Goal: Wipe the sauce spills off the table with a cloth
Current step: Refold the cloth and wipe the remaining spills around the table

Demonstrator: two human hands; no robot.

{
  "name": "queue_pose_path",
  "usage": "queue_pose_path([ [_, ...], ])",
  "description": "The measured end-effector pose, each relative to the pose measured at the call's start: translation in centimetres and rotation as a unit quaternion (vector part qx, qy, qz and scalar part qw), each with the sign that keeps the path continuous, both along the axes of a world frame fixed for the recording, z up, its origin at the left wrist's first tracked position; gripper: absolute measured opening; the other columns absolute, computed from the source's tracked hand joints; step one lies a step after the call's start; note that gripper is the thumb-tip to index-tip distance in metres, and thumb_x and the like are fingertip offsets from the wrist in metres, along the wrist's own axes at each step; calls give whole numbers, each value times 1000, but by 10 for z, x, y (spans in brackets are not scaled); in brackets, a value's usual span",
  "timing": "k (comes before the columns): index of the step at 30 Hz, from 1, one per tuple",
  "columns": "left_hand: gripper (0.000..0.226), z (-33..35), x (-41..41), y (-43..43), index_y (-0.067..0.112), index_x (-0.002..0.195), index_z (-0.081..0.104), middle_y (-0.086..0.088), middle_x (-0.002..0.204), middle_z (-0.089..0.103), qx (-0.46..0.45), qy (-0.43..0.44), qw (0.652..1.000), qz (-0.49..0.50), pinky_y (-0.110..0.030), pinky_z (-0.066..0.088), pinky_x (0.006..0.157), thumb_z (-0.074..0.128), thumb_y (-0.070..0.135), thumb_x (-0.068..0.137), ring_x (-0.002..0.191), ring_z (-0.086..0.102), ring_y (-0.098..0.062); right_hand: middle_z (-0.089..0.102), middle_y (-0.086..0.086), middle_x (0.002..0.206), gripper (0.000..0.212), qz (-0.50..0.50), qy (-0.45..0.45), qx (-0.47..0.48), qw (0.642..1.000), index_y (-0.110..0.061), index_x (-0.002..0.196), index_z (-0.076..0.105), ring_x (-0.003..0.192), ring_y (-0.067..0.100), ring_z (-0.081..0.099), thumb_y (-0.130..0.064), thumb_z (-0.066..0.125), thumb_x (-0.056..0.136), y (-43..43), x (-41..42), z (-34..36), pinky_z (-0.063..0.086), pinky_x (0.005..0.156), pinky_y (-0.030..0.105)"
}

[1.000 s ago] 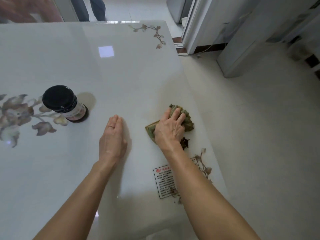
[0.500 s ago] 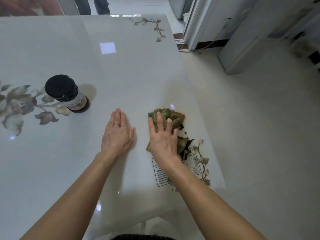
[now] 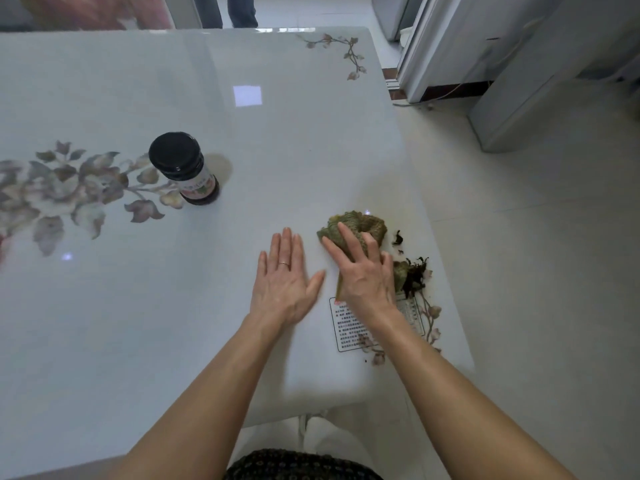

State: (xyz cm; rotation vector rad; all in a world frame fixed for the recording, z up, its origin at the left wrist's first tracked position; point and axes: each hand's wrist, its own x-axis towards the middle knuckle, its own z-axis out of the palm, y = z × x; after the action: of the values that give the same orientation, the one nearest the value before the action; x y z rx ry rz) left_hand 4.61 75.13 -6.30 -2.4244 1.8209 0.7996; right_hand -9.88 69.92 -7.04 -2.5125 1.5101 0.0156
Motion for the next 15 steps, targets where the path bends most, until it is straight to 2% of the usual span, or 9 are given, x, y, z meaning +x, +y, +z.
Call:
queue_pose_path([
  [3, 80, 2, -3, 13, 13, 147, -18, -2, 154, -26, 7, 10, 1000, 2, -39, -9, 117, 14, 62, 92, 141, -25, -16, 15, -10, 161, 79, -71, 2, 10, 997, -39, 147, 33, 140, 27, 19, 0, 57, 83, -14, 1, 7, 30, 106, 54],
  [5, 79, 5, -3, 25, 14, 147, -17, -1, 154, -26, 0, 20, 1000, 12, -38, -9, 118, 13, 62, 92, 141, -25, -14, 26, -7, 158, 73, -83, -35, 6, 996, -35, 143, 43, 139, 29, 26, 2, 59, 82, -2, 16, 11, 35, 103, 55],
  [8, 77, 7, 1, 36, 14, 148, -16, 0, 154, -24, -5, 26, 999, 21, -35, -8, 118, 11, 60, 92, 141, -24, -11, 39, -4, 152, 66, 35, -52, -29, 998, -28, 137, 54, 131, 33, 40, -7, 71, 77, 24, 25, 1, 44, 93, 48],
  [10, 77, 7, 4, 39, 13, 148, -14, -1, 155, -23, -10, 22, 999, 27, -34, -7, 118, 12, 60, 93, 142, -21, -11, 42, -4, 150, 66, 78, -46, -58, 994, -28, 135, 56, 128, 33, 44, -6, 72, 74, 19, 16, -5, 45, 88, 45],
  [15, 79, 4, 23, 55, 9, 148, -11, -5, 156, -19, -13, 5, 997, 73, -30, -5, 118, 9, 60, 91, 143, -18, -14, 45, -2, 148, 66, -46, -32, -50, 997, -28, 129, 61, 128, 34, 42, 9, 64, 74, -3, 24, 10, 43, 92, 52],
])
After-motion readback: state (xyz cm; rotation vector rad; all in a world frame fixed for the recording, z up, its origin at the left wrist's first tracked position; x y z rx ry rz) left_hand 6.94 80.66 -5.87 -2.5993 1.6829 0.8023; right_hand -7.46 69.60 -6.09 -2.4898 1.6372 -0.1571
